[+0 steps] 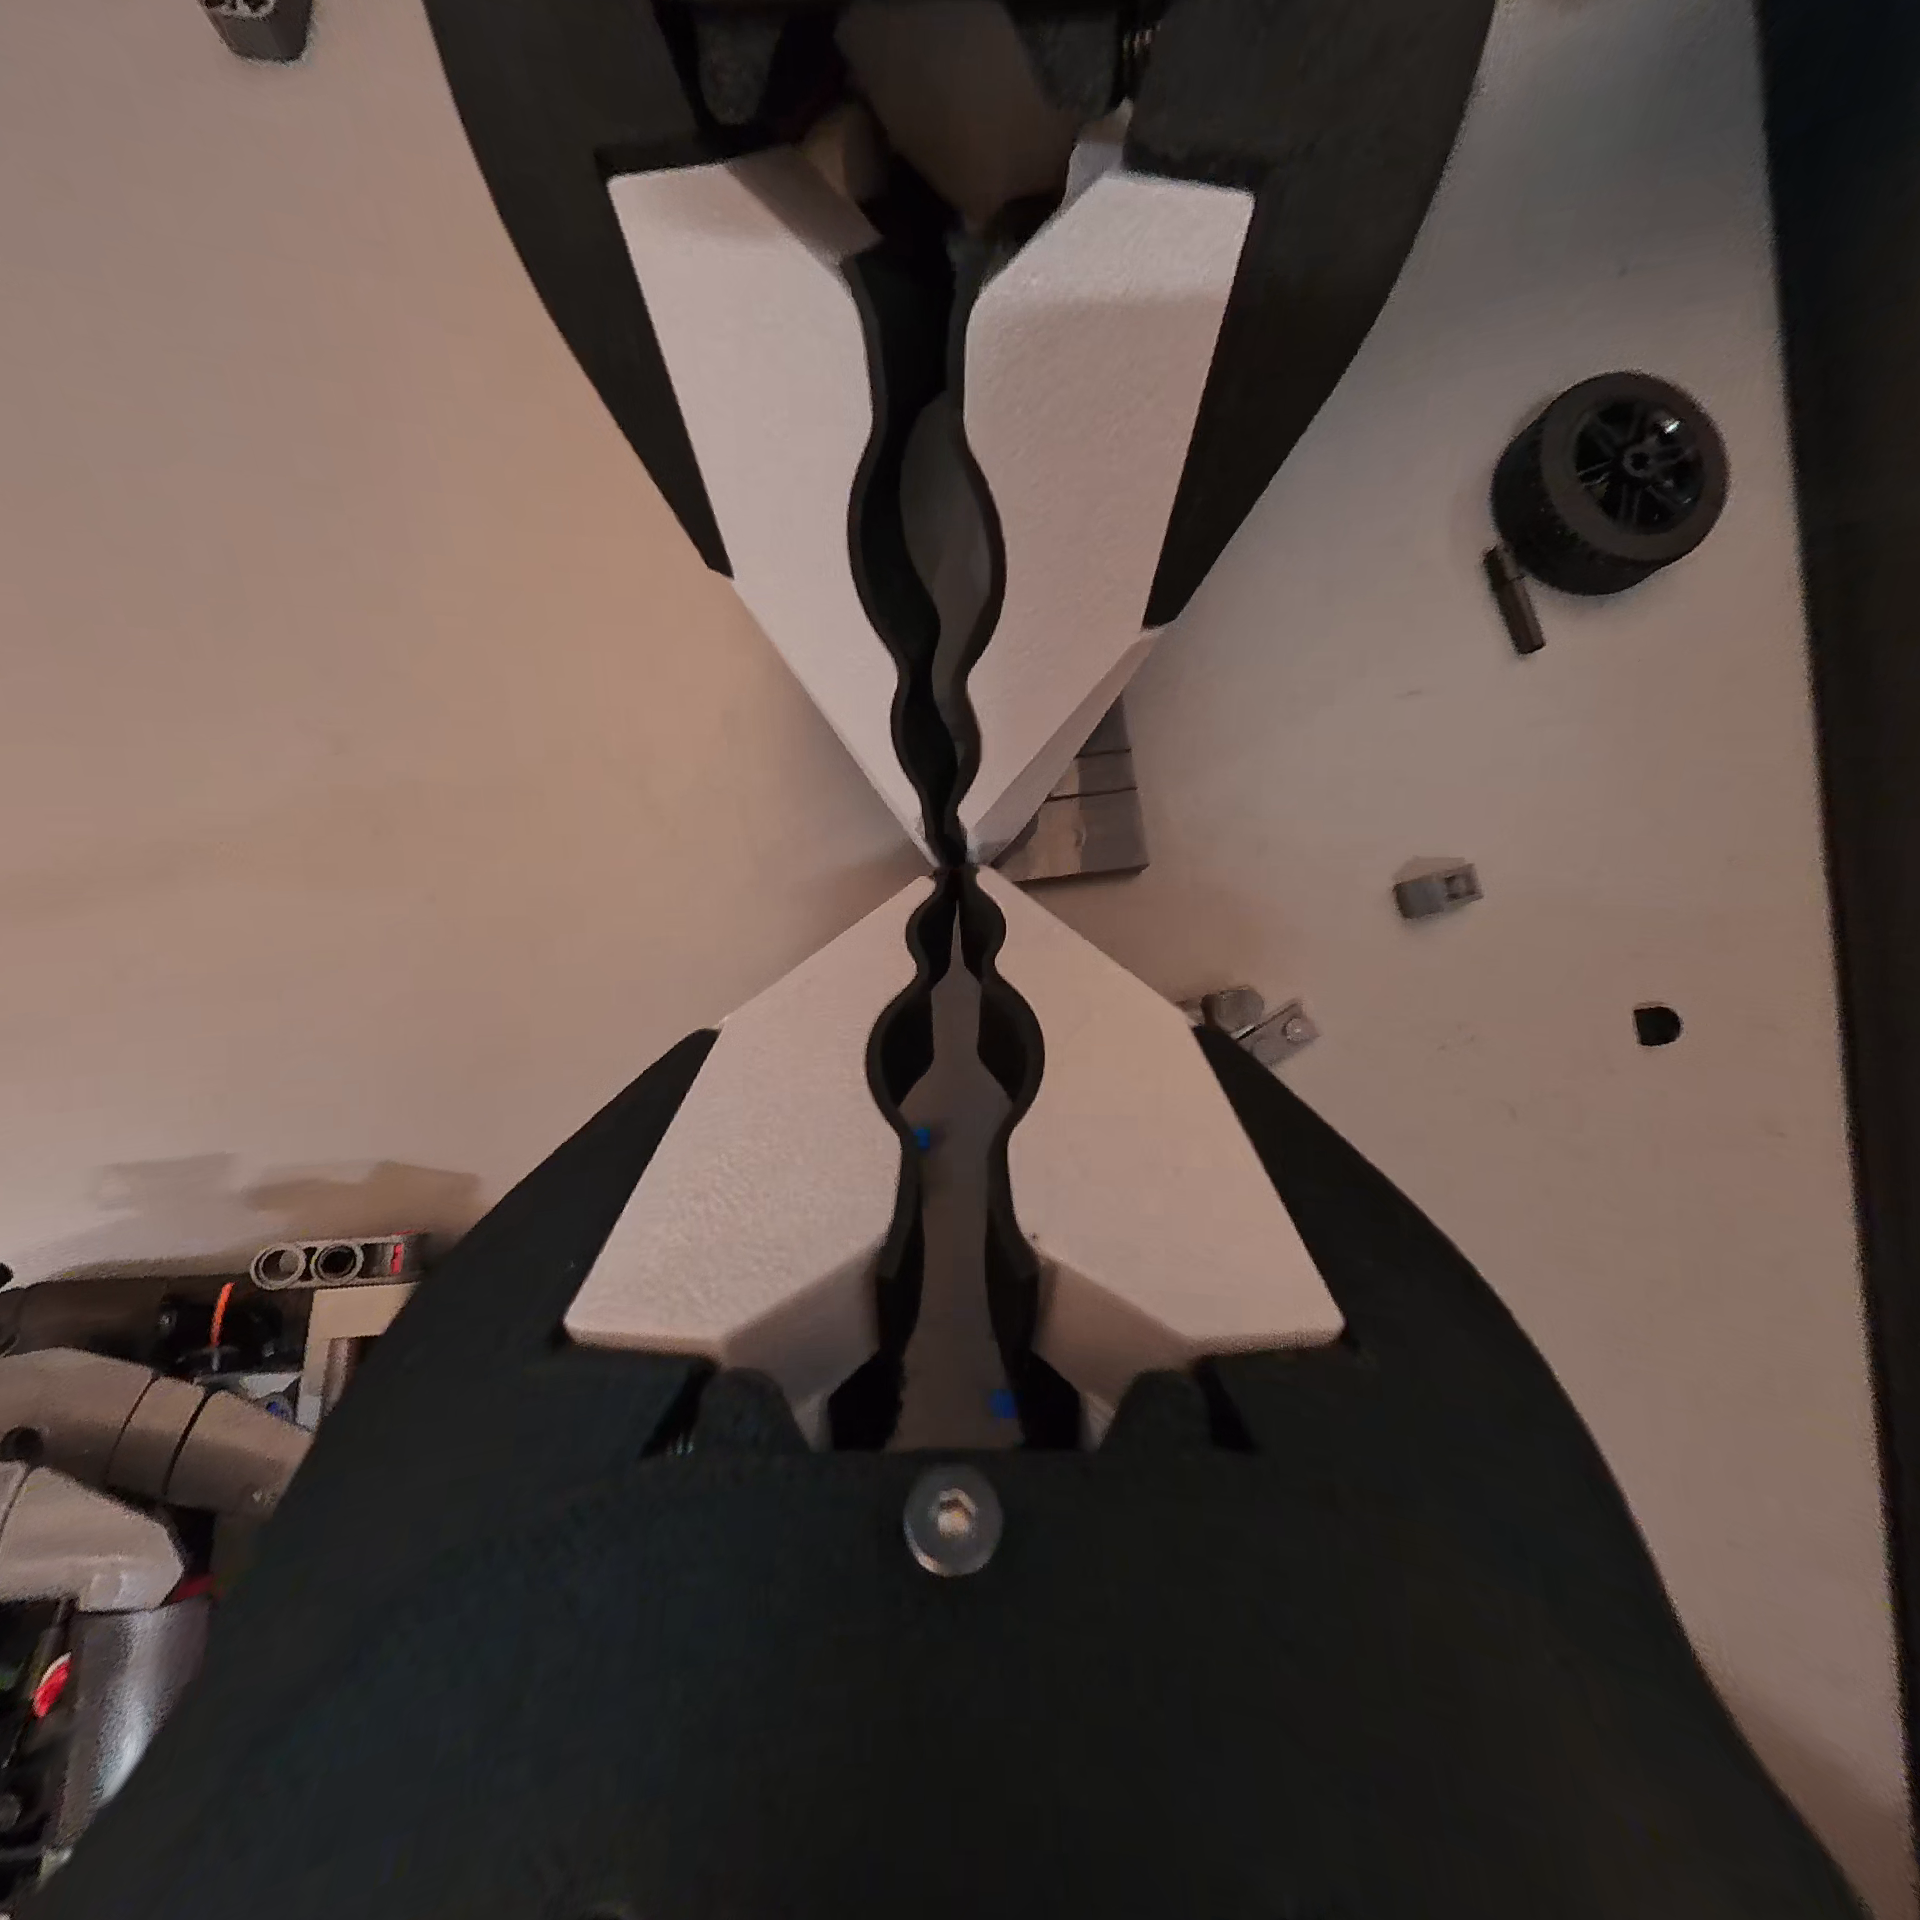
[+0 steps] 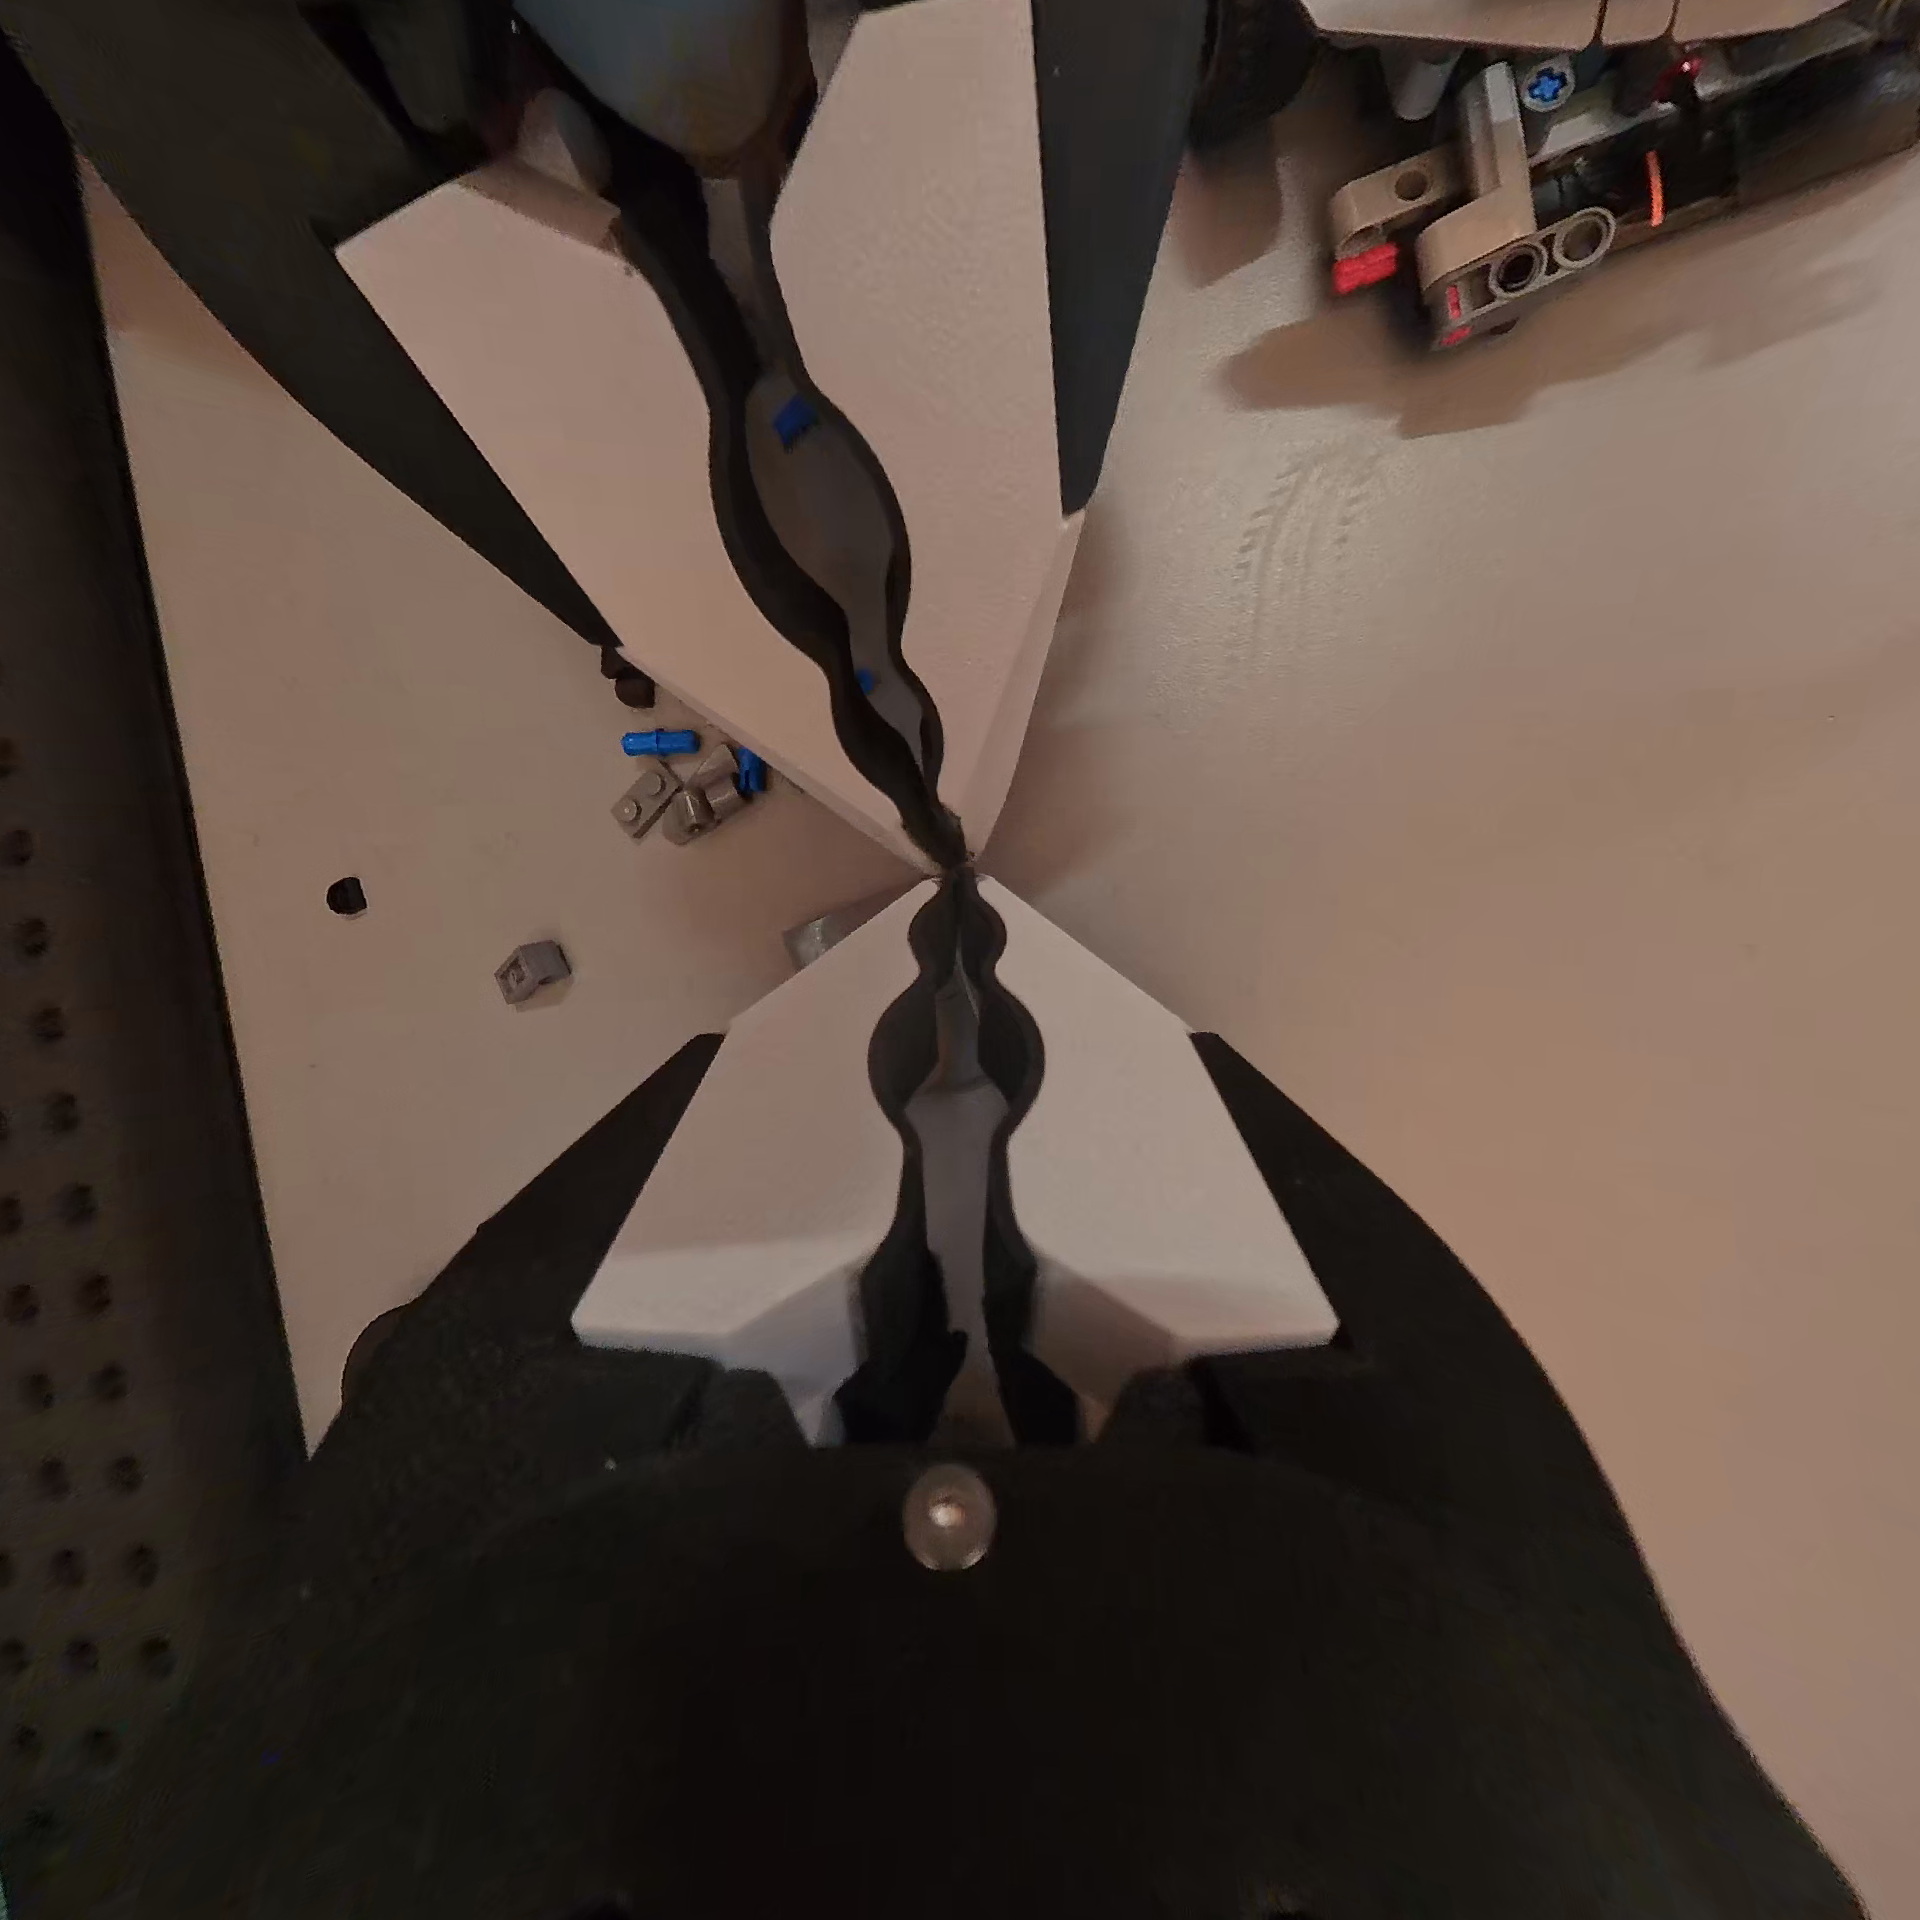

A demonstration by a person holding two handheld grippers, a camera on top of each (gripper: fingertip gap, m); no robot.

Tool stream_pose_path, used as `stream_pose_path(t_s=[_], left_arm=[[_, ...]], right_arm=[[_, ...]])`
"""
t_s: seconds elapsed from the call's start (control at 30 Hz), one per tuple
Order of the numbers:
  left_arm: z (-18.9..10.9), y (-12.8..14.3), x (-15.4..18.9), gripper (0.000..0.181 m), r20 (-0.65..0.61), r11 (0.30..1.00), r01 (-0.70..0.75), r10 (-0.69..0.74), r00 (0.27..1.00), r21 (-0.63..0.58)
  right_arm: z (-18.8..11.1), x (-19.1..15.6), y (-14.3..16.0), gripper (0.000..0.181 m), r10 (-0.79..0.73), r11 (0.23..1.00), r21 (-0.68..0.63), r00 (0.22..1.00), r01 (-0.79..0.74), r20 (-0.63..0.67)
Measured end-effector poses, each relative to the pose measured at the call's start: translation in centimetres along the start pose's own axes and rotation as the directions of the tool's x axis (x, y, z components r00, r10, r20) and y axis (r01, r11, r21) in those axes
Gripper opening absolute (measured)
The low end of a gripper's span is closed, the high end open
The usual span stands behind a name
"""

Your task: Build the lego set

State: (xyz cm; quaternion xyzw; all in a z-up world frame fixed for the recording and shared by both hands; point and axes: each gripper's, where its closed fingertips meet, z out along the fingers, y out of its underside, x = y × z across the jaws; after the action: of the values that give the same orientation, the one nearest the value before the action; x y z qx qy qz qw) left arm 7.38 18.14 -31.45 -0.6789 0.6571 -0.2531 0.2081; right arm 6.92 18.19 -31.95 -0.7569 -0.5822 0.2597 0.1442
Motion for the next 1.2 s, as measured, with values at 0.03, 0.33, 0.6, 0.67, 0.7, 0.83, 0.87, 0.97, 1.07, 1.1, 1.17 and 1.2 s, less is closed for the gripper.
stream_pose_path(t_s=[0.03,0.33,0.6,0.67,0.7,0.83,0.87,0.97,1.07,1.1,1.17,1.2], left_arm=[[0.0,-0.1,0.0,0.0,-0.005,1.0,0.004,-0.004,1.0,0.005],[0.8,0.8,0.3,0.0,-0.006,0.999,-0.022,0.022,1.0,-0.045],[0.4,0.9,0.0,0.0,-0.005,0.999,-0.012,0.012,1.0,-0.043],[0.2,1.0,-0.2,0.0,0.01,0.998,-0.018,0.019,1.0,-0.052],[0.1,1.0,-0.3,0.0,0.019,0.998,-0.02,0.021,1.0,-0.056],[-0.6,0.8,-1.4,0.0,0.056,0.999,0.012,-0.01,0.998,-0.035],[-0.8,0.9,-1.8,0.0,0.072,0.999,0.019,-0.016,0.997,-0.036],[-1.7,0.7,-2.7,0.0,0.099,0.999,0.039,-0.039,0.994,-0.005],[-2.4,0.3,-3.4,0.0,0.12,0.998,0.059,-0.063,0.991,0.035],[-2.5,0.4,-3.7,0.0,0.131,0.997,0.061,-0.066,0.989,0.038],[-2.6,0.6,-3.8,0.0,0.131,0.997,0.066,-0.071,0.989,0.041],[-2.6,0.7,-3.8,0.0,0.132,0.997,0.066,-0.071,0.989,0.04]], right_arm=[[0.0,0.0,0.0,0.0,-0.001,1.0,-0.001,1.0,0.001,0.0],[0.3,0.2,0.2,0.0,-0.036,0.999,-0.024,0.999,0.035,-0.033],[-0.7,-0.3,-0.2,0.0,-0.042,0.999,0.003,0.999,0.042,-0.01],[-0.8,-1.1,-0.4,0.0,-0.071,0.997,0.009,0.997,0.071,0.018],[-0.7,-1.6,-0.5,0.0,-0.089,0.996,0.01,0.996,0.088,0.033],[-0.2,-3.5,-1.9,0.007,-0.166,0.985,0.05,0.985,0.163,0.05],[0.1,-3.8,-2.3,0.009,-0.18,0.982,0.058,0.983,0.178,0.038],[1.3,-4.4,-3.5,0.01,-0.199,0.978,0.056,0.98,0.199,-0.005],[2.7,-5.1,-4.9,0.01,-0.183,0.983,0.03,0.983,0.184,-0.022],[3.3,-5.4,-4.9,0.011,-0.183,0.983,0.001,0.983,0.183,-0.025],[4.2,-4.6,-4.2,0.012,-0.201,0.978,-0.083,0.975,0.194,-0.092],[4.4,-4.4,-4.1,0.012,-0.22,0.973,-0.094,0.969,0.21,-0.109]])
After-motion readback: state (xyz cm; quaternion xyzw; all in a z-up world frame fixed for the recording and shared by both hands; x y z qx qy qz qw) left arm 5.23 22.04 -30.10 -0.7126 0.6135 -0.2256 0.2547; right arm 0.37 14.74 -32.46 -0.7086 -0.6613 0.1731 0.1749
